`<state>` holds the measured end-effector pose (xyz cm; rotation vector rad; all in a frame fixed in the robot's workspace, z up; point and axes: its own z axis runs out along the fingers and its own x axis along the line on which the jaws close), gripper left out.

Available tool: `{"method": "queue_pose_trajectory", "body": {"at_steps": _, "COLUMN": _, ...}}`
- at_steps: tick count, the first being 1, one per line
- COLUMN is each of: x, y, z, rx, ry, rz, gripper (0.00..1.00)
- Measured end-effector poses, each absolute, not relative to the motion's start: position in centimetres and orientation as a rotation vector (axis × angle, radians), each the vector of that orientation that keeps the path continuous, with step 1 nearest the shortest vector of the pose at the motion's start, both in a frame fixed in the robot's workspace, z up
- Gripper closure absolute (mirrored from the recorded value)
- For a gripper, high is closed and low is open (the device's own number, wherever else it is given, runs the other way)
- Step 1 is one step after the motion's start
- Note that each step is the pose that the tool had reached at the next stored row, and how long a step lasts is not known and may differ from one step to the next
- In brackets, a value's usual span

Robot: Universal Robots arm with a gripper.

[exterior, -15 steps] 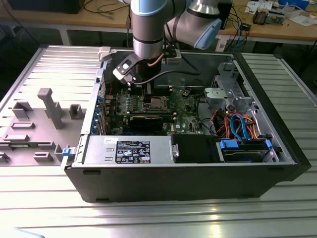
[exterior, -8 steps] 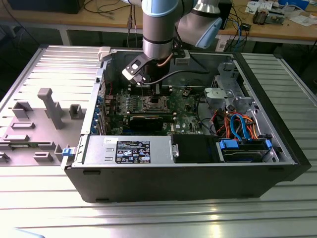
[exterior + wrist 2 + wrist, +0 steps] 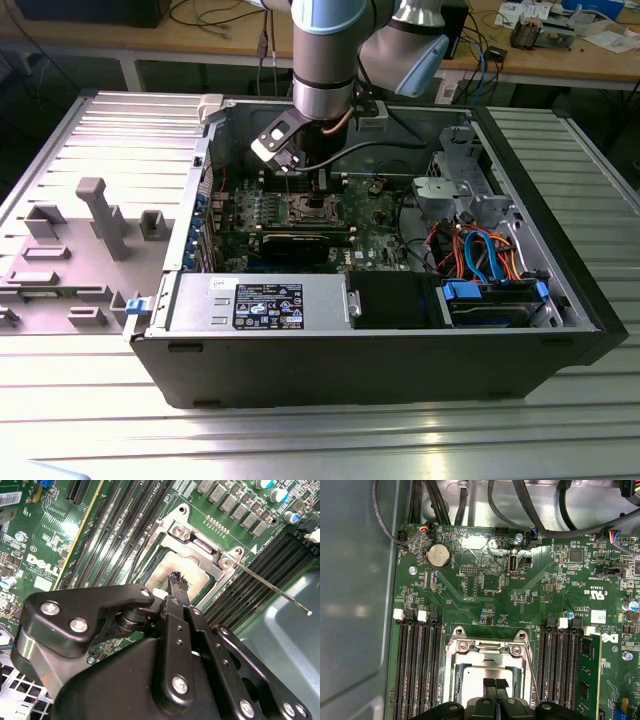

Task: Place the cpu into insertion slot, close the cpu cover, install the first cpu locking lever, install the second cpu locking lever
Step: 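Install the first cpu locking lever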

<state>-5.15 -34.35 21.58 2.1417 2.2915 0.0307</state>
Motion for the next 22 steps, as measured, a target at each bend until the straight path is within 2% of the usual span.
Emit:
{"method": "queue_pose_trajectory", "body": {"at_steps": 6, "x": -5.1, "y": -34.3, "z": 21.6, "rx": 2.142, "ry": 2.291, "rz": 0.031, "gripper": 0.89}}
{"method": "queue_pose_trajectory", "body": {"at_steps": 13, "x": -5.1, "y": -34.3, "z": 25.2, "rx": 2.142, "ry": 2.292, "rz": 0.031, "gripper": 0.89}}
{"method": "queue_pose_trajectory", "body": {"at_steps": 22, "x": -5.1, "y": -34.3, "z": 25.2, "rx": 1.993, "ry": 2.424, "rz": 0.031, "gripper": 0.89}}
